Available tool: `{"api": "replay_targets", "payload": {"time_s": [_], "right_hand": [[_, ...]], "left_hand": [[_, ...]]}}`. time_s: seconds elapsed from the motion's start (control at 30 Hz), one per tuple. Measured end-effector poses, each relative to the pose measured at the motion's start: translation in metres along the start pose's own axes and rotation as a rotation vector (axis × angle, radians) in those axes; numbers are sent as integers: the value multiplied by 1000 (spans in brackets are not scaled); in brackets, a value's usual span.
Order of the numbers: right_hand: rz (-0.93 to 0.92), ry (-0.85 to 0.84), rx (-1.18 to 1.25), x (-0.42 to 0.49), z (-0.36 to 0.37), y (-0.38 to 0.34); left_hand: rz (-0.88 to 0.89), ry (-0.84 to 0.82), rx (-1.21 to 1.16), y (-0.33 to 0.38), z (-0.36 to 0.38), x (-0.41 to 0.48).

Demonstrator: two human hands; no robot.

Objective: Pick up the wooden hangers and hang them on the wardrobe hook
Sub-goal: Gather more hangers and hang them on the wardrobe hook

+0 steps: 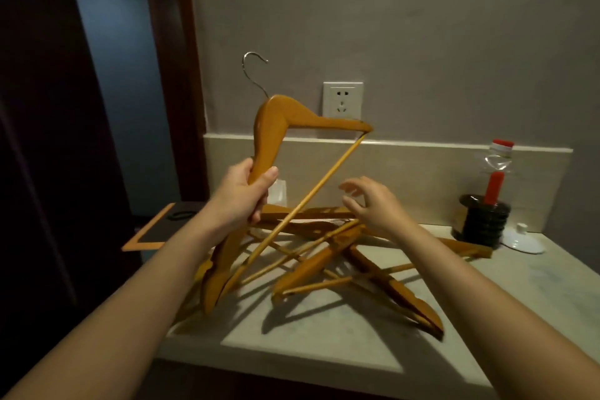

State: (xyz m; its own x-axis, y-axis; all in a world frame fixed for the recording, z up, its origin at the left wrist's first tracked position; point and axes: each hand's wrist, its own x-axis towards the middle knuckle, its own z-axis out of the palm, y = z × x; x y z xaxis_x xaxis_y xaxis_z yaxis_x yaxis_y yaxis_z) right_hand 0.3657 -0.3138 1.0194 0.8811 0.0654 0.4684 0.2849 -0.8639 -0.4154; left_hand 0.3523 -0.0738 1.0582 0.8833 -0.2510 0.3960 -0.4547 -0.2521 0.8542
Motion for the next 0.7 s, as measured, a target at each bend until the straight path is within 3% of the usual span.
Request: {"api": "replay_targets", "payload": {"time_s": [0.27,0.7], "right_hand": [[122,-241,82,49,81,-66],[448,-118,-98,67,167,-130]], "left_hand": [[32,167,134,-41,-77,-4],[54,255,199,-93,-126,-14]]}}
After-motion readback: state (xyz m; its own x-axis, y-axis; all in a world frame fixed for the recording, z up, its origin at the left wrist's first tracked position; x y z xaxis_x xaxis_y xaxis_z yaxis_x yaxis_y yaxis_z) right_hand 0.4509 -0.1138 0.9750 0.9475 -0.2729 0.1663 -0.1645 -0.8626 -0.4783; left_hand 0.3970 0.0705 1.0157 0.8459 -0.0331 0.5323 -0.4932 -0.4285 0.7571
